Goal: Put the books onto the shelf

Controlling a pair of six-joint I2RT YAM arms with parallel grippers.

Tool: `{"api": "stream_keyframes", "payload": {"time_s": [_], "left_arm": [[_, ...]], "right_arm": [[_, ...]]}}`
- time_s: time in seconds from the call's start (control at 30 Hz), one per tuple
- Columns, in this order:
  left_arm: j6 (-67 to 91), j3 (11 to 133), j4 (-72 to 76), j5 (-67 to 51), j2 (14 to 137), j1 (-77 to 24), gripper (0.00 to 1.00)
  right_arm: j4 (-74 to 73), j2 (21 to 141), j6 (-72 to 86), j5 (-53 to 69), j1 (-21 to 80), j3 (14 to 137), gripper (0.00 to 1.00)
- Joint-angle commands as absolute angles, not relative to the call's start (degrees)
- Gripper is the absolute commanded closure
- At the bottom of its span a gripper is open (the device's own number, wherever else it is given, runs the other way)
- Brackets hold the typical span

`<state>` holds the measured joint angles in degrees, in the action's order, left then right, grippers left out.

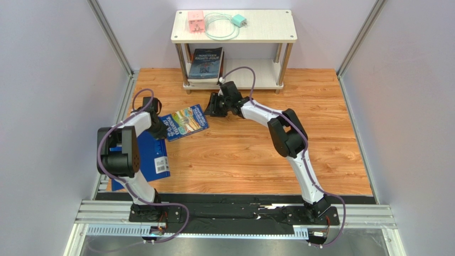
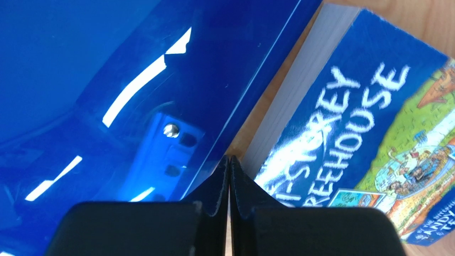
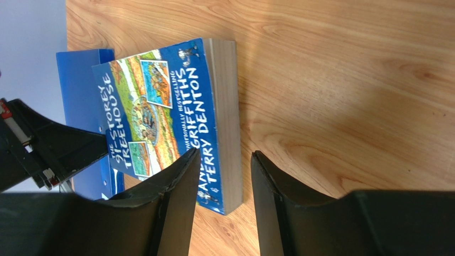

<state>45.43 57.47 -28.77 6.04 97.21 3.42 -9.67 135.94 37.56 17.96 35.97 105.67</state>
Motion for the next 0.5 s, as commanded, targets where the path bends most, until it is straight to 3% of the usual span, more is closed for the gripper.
{"api": "stream_keyframes", "payload": {"time_s": [0.0,0.3,0.47], "left_arm": [[43.42,63.28,-29.8,2.2,101.07,3.6,1.0],[40.35,65.21,-28.13,-4.04,101.95,3.43,1.0],[38.5,65.3,-27.86,-5.54,102.13,3.08,1.0]], "right_arm": [[-9.58,137.46,36.56,19.33,36.21,109.6,0.56],[-11.42,134.13,34.81,27.77,39.98,104.69,0.58],[-12.39,128.16,32.0,28.65,44.03,95.02,0.59]]}}
